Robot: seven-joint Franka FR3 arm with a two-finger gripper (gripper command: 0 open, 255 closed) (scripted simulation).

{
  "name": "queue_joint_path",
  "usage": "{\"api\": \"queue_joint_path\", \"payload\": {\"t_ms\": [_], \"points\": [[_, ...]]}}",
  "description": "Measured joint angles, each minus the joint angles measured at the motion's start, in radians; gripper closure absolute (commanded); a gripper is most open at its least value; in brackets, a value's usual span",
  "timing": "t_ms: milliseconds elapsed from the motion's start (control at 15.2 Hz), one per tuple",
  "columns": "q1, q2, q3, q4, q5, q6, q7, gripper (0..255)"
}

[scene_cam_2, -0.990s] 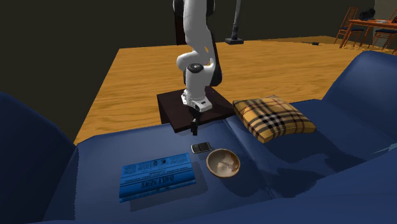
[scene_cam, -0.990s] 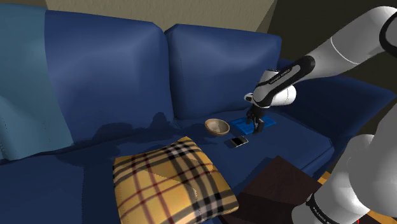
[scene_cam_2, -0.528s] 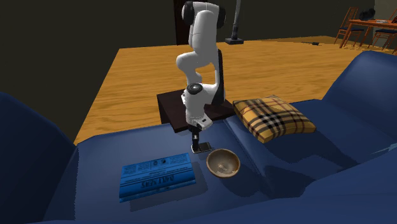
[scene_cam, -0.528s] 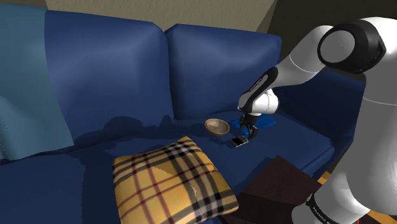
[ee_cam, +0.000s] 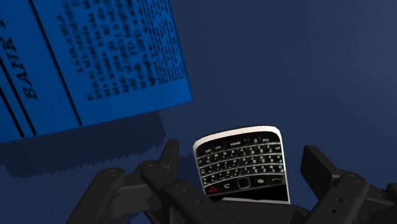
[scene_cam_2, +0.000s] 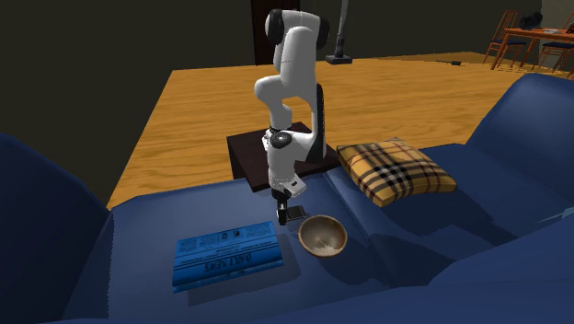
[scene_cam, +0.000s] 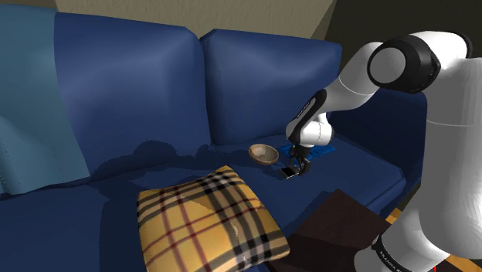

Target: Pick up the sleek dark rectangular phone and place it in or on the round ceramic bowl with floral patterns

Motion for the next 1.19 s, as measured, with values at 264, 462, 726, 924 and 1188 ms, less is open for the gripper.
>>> {"api": "queue_joint_path", "payload": {"t_ms": [264, 462, 726, 924, 1188], "points": [[-0.002, 0.002, 0.002, 0.000, 0.003, 0.003, -0.002, 0], [-0.002, 0.002, 0.002, 0.000, 0.003, 0.003, -0.002, 255], [-0.002, 0.002, 0.002, 0.000, 0.003, 0.003, -0.002, 255], [-0.002, 0.002, 0.002, 0.000, 0.003, 0.003, -0.003, 255], [0.008, -0.014, -0.012, -0.004, -0.013, -0.010, 0.008, 255]]}}
